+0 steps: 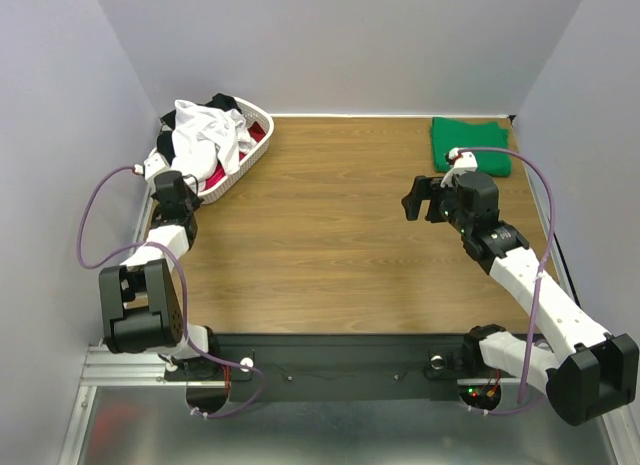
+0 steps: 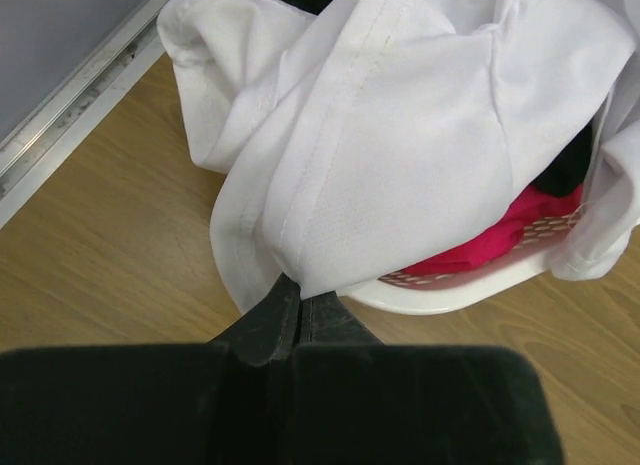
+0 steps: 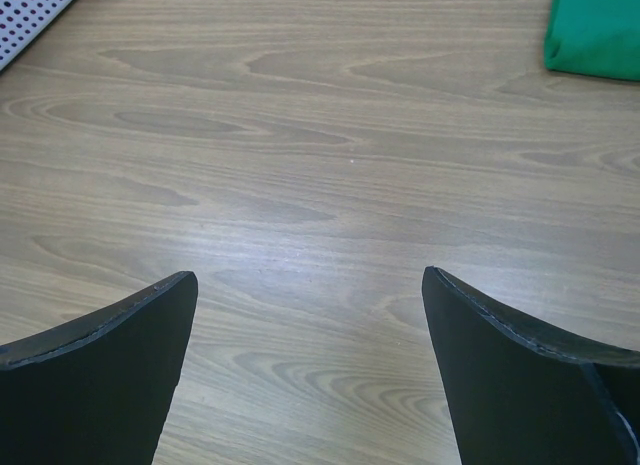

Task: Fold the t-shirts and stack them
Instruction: Grab the tshirt from the pile, then move the tshirt to the center of the board

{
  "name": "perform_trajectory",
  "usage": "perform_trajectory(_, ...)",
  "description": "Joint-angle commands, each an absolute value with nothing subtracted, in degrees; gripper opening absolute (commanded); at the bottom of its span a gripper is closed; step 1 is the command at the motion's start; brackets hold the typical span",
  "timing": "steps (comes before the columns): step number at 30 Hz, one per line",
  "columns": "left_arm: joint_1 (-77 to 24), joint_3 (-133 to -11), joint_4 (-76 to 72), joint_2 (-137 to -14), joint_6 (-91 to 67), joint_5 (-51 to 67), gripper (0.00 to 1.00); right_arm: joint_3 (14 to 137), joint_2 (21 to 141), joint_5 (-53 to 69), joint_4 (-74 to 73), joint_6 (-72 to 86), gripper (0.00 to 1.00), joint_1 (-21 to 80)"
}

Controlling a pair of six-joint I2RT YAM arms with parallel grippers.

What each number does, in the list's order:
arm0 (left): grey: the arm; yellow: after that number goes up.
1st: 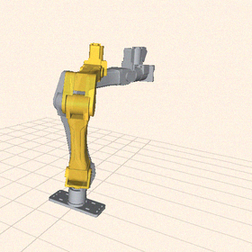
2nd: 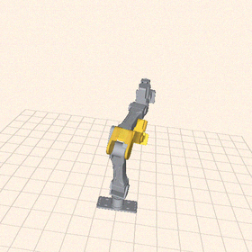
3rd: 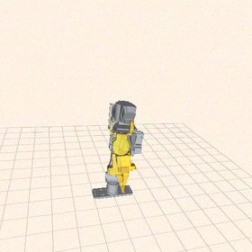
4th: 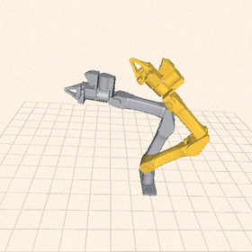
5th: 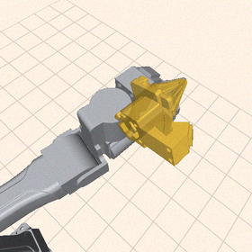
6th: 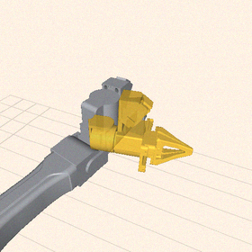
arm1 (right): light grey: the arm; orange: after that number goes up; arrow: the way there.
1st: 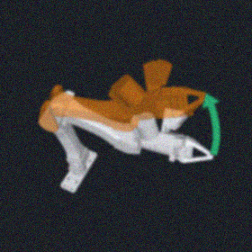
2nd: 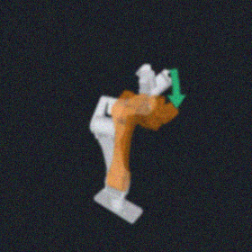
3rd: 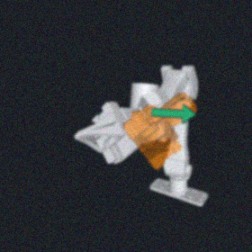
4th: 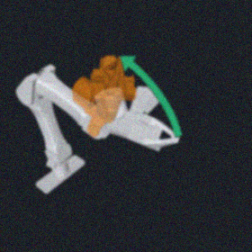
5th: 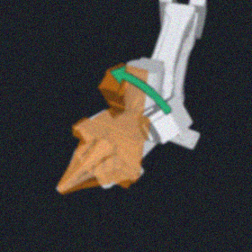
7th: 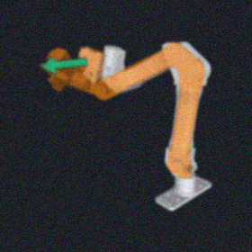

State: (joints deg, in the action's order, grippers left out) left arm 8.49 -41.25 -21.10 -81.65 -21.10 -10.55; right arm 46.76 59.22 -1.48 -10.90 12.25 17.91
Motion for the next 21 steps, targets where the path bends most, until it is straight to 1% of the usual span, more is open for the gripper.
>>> perform_trajectory(1,8.70,-45.26,-23.12,-75.94,-22.68,-6.51,0.00,46.41,57.92,-1.14,-8.09,11.87,1.00,17.58)
perform_trajectory(4,8.70,-49.56,-22.59,-73.31,-25.13,-1.86,0.00,46.41,57.92,-1.05,-8.09,11.87,1.00,17.58)
perform_trajectory(7,8.61,-57.90,-20.92,-72.77,-28.12,5.87,0.00,46.49,58.27,-0.88,-8.09,11.87,1.00,17.58)
perform_trajectory(9,8.35,-66.50,-19.61,-73.91,-30.66,13.86,0.00,46.58,58.62,-0.70,-8.09,11.95,1.00,17.58)
perform_trajectory(10,8.00,-73.06,-19.34,-74.35,-31.46,19.63,0.00,46.58,58.71,-0.53,-8.00,11.87,1.00,17.58)
perform_trajectory(13,4.84,-84.07,-18.72,-77.94,-34.26,28.09,0.00,46.76,59.41,-0.26,-8.00,11.95,1.00,17.58)
perform_trajectory(14,2.48,-91.86,-18.81,-79.09,-34.97,34.04,0.00,46.76,59.50,-0.35,-8.00,11.95,1.00,17.58)
perform_trajectory(15,1.24,-95.85,-18.90,-81.54,-36.72,36.97,0.00,46.76,59.68,-0.35,-8.00,11.95,1.00,17.58)
perform_trajectory(16,0.10,-103.46,-19.42,-82.95,-37.78,42.83,0.00,46.76,59.76,-0.53,-8.00,11.87,1.00,17.58)
perform_trajectory(19,-6.14,-115.00,-23.00,-87.18,-43.12,50.77,0.00,46.50,59.42,-1.05,-8.00,11.87,1.00,17.58)
perform_trajectory(21,-7.64,-116.89,-27.75,-87.89,-46.92,52.55,0.00,46.41,59.15,-1.40,-8.00,11.95,1.00,17.58)
